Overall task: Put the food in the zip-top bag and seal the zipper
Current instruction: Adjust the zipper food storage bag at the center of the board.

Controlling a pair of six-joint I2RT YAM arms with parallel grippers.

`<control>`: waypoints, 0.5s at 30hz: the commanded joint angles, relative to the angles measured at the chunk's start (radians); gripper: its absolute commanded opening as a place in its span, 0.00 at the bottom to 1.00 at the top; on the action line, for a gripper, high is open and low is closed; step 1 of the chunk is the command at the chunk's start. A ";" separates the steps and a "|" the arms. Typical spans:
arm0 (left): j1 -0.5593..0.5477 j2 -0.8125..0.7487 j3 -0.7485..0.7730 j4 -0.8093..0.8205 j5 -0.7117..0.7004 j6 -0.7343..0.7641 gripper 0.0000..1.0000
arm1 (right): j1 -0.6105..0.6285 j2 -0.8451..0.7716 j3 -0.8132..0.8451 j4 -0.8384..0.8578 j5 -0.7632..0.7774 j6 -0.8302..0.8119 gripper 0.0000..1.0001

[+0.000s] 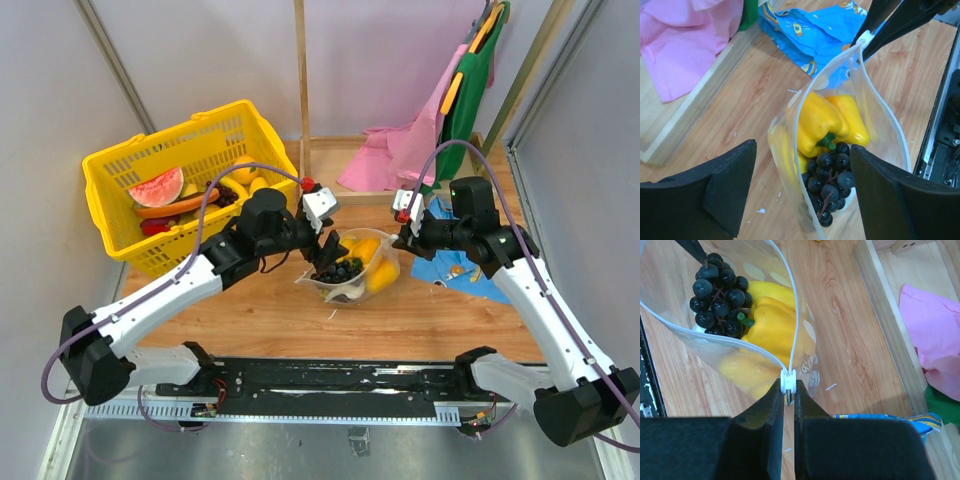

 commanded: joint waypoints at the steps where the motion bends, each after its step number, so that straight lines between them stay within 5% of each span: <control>1: -0.008 0.036 0.036 0.060 0.049 0.002 0.75 | 0.016 -0.018 0.040 -0.010 0.009 -0.003 0.01; 6: -0.008 0.063 0.031 0.047 0.067 0.012 0.45 | 0.016 -0.015 0.030 -0.009 0.015 -0.010 0.01; 11: -0.008 0.055 0.020 0.046 0.099 0.027 0.01 | 0.016 -0.021 0.000 0.010 -0.002 -0.034 0.01; 15: -0.008 0.037 0.002 0.048 0.117 0.033 0.00 | 0.015 -0.030 -0.036 0.052 -0.038 -0.041 0.01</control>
